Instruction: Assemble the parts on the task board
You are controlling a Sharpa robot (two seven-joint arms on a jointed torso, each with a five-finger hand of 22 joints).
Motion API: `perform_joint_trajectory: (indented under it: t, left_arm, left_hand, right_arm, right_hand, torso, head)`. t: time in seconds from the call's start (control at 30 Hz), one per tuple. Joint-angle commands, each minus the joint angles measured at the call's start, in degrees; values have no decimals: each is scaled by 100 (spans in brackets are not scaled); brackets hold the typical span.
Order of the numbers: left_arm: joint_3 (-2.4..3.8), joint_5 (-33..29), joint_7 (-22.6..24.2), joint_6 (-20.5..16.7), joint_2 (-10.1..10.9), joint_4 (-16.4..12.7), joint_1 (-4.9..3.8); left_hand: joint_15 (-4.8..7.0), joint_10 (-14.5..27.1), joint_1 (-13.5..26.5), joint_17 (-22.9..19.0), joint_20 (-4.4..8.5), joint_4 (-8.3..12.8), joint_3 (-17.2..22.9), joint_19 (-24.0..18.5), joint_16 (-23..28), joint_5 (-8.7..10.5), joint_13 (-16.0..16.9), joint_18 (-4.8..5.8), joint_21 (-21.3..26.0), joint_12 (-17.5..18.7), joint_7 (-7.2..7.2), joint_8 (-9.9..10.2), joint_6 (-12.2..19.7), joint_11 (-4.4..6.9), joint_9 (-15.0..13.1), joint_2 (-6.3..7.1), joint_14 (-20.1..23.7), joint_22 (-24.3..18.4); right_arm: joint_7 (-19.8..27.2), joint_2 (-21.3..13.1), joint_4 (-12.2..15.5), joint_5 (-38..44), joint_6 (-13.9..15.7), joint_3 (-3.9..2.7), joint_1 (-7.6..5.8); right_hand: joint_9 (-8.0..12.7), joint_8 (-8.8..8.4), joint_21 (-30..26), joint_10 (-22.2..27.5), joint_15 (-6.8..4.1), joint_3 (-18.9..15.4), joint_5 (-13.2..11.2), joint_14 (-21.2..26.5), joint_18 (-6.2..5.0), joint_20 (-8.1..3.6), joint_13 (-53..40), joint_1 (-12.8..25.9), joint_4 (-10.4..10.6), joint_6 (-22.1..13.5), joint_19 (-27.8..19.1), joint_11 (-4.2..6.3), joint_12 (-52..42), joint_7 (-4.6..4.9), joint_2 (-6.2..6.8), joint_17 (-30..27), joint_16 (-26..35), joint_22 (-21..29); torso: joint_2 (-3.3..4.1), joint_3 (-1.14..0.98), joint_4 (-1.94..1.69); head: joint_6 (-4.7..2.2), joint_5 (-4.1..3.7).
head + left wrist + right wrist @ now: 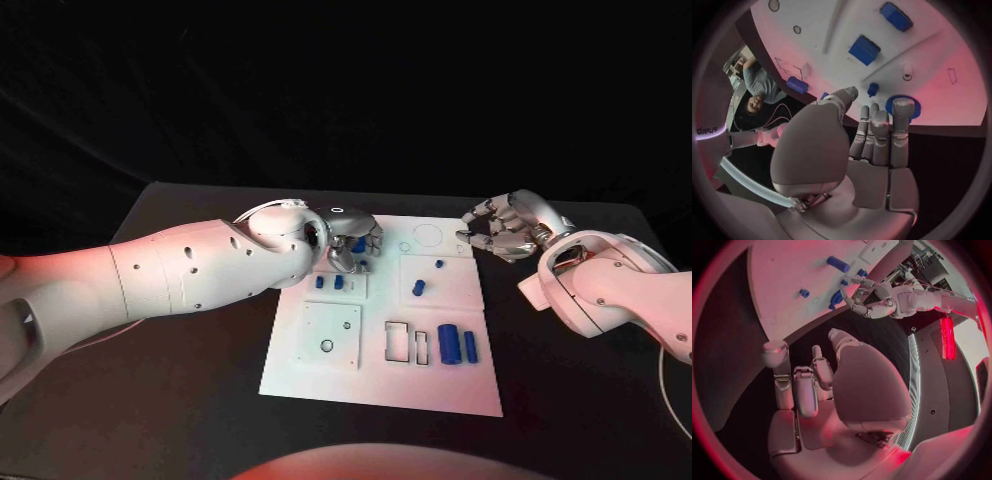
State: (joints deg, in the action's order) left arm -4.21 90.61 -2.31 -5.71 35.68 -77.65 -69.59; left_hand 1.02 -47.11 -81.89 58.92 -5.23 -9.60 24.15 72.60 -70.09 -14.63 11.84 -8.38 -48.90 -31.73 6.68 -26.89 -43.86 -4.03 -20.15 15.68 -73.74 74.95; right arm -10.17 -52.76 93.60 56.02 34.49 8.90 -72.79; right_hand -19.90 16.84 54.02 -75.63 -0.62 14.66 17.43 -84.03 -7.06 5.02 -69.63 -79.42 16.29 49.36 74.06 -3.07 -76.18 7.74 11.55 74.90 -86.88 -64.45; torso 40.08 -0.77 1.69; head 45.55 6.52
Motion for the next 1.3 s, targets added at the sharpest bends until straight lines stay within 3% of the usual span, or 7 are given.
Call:
perform_joint_trajectory:
  t: [0.03,0.73,1.3]
  left_arm:
    - [2,361,-78,180,-45,33,2]
    - [3,411,-257,342,-115,100,3]
    - [1,347,-276,444,-213,198,7]
  left_hand:
    - [5,-77,-18,68,16,37,40,71,-103,-27,-32,102,-138,39,-3,57,-98,8,24,-6,-79,143]
    - [0,-761,-55,575,17,241,432,405,-711,-44,-254,235,-998,195,29,296,-589,26,117,-116,-528,622]
    - [-18,-918,39,645,3,281,482,462,-815,36,-309,259,-1149,282,31,362,-698,37,119,-149,-601,711]
  right_arm:
    - [12,2,10,37,5,0,4]
    - [3,19,6,47,9,0,4]
    - [6,23,13,52,4,0,4]
  right_hand:
    - [-10,15,3,40,-32,32,33,-407,-67,7,-8,27,7,-36,-28,-8,12,15,28,749,22,-7]
    - [-14,20,0,31,-32,39,39,-405,-67,7,-20,31,8,-30,-28,-8,3,14,25,745,25,-7]
    - [-17,24,-5,26,-32,44,46,-405,-68,7,-27,31,8,-26,-30,-7,-1,13,24,744,27,-5]
  torso:
    - [-5,-2,-7]
    - [-10,3,-14]
    - [-7,0,-9]
  head:
    - [11,-15]
    - [23,-22]
    - [48,-27]
